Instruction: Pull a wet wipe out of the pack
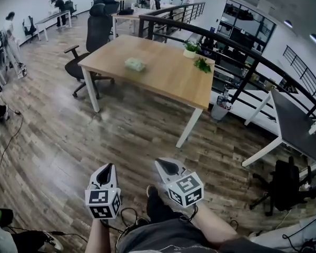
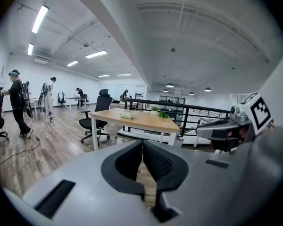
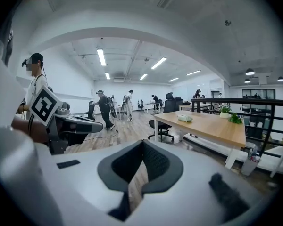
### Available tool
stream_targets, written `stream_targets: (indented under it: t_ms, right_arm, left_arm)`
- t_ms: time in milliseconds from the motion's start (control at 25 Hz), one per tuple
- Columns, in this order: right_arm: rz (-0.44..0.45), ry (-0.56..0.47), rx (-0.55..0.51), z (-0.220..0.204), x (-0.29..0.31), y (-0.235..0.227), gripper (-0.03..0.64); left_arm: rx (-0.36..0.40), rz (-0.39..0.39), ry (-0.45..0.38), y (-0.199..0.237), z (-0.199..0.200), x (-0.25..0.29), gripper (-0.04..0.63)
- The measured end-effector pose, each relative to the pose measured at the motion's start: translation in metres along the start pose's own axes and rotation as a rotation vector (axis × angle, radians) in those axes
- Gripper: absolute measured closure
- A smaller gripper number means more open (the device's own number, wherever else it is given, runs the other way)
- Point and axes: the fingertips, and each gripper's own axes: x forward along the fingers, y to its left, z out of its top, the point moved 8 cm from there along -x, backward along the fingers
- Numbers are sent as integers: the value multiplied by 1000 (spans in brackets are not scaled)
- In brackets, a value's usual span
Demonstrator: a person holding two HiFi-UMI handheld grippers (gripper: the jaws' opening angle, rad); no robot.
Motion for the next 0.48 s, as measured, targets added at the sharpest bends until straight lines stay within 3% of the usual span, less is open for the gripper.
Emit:
stream_targets:
  t_ms: [240,480]
  right_arm:
    - [8,-83,37,8,16,-15,594]
    - [34,-90,4,12,71,-46,594]
  left_arm:
    - [4,-17,-23,7,5,20,577]
    - [8,-2,-5,27,7,63,577]
